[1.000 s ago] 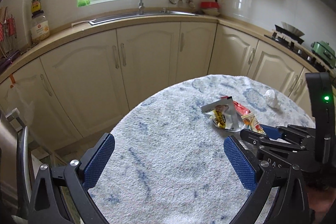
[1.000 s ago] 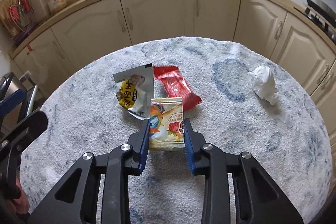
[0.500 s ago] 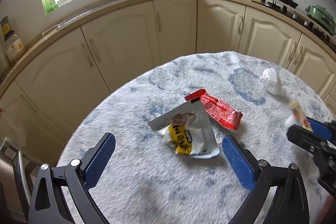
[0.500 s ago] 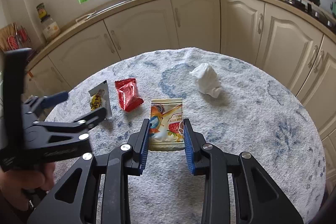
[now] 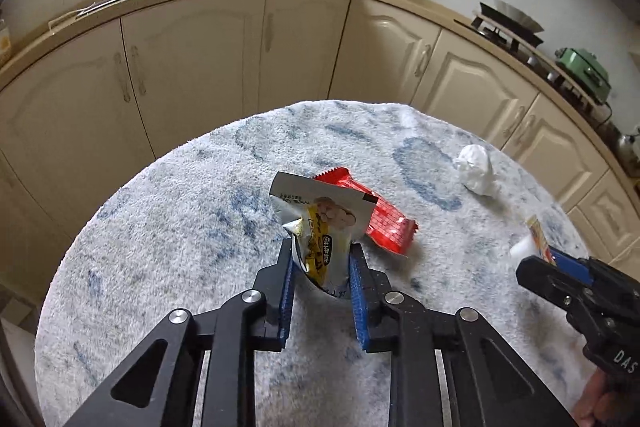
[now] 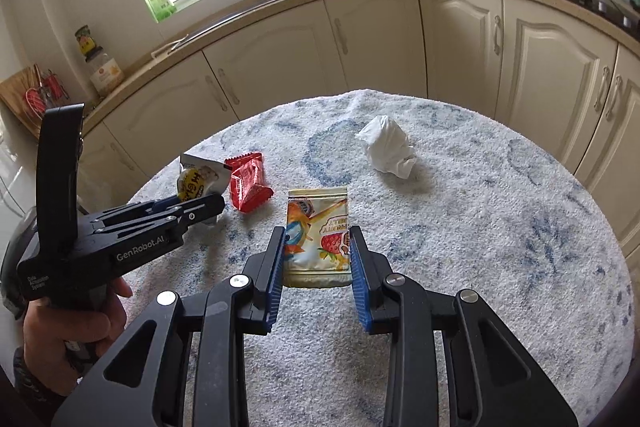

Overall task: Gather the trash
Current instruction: 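Carry the white pouch and printed packet to the blue bucket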

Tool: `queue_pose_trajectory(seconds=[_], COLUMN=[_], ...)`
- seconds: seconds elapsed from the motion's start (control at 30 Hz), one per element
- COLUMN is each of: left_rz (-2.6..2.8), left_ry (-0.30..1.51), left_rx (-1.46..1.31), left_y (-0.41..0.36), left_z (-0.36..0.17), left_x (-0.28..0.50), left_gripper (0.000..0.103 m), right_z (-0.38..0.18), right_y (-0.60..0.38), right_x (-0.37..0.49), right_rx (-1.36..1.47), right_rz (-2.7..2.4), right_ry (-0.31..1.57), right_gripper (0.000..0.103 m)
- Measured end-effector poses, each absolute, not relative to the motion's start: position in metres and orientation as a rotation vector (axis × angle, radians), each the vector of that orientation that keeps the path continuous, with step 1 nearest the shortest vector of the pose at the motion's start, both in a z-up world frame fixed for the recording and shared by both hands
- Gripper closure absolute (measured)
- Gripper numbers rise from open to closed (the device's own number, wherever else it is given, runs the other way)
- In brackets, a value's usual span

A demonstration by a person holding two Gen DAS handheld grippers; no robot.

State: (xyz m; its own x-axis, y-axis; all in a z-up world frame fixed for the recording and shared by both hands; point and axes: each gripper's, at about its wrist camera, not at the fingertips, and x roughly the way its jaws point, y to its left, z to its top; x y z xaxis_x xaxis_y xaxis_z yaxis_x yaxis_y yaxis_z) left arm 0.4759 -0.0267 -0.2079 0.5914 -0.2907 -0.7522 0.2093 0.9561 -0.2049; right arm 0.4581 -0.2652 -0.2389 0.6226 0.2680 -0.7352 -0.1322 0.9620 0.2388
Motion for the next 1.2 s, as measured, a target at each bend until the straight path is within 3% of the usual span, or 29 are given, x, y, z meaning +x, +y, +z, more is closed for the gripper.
queue_pose_trajectory(seconds=[0.4, 0.83, 1.2], left_rz=[-0.333, -0.432, -0.568], left_ry=[0.720, 0.556, 0.494], left_rx=[-0.088, -0.062, -0.033], left_y=[-0.041, -0.069, -0.127], left_z=[-0.156, -0.106, -0.084], left_x=[0.395, 0.214, 0.164], left_gripper=[0.083, 0.083, 0.083], right_z=[-0.185, -0.127, -0.090], right_y=[-0.294, -0.365, -0.429], right_x=[0.388, 0.284, 0.222], right_rx=[0.165, 0.186, 0.195], right_rz=[0.194, 0.092, -0.019], right_ry=[0.768, 0.641, 0.547], right_gripper=[0.073, 0.073, 0.073])
